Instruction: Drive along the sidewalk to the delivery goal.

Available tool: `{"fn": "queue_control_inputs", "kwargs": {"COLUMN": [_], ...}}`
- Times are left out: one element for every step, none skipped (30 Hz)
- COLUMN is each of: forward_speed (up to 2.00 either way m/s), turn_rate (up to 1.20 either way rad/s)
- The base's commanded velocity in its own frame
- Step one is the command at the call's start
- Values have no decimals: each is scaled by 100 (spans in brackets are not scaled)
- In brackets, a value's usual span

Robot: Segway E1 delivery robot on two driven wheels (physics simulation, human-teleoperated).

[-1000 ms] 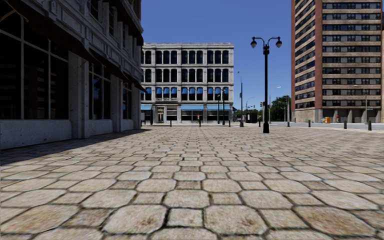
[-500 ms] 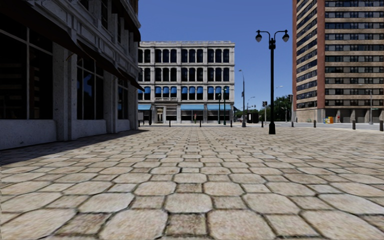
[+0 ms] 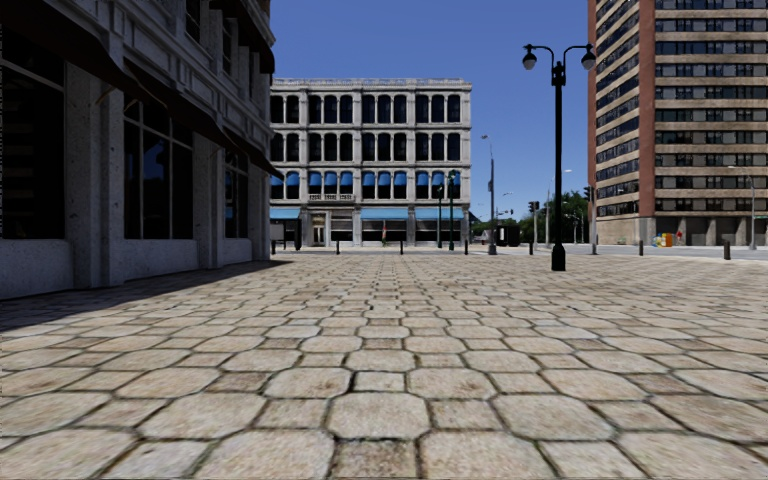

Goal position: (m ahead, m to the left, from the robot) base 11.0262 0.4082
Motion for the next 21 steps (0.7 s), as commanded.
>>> {"fn": "queue_control_inputs", "kwargs": {"forward_speed": [175,175,175,175,175,175,175,175,175,175,175,175,175,175,175,175,175,175,175,175,175], "turn_rate": [0,0,0,0,0,0,0,0,0,0,0,0,0,0,0,0,0,0,0,0,0]}}
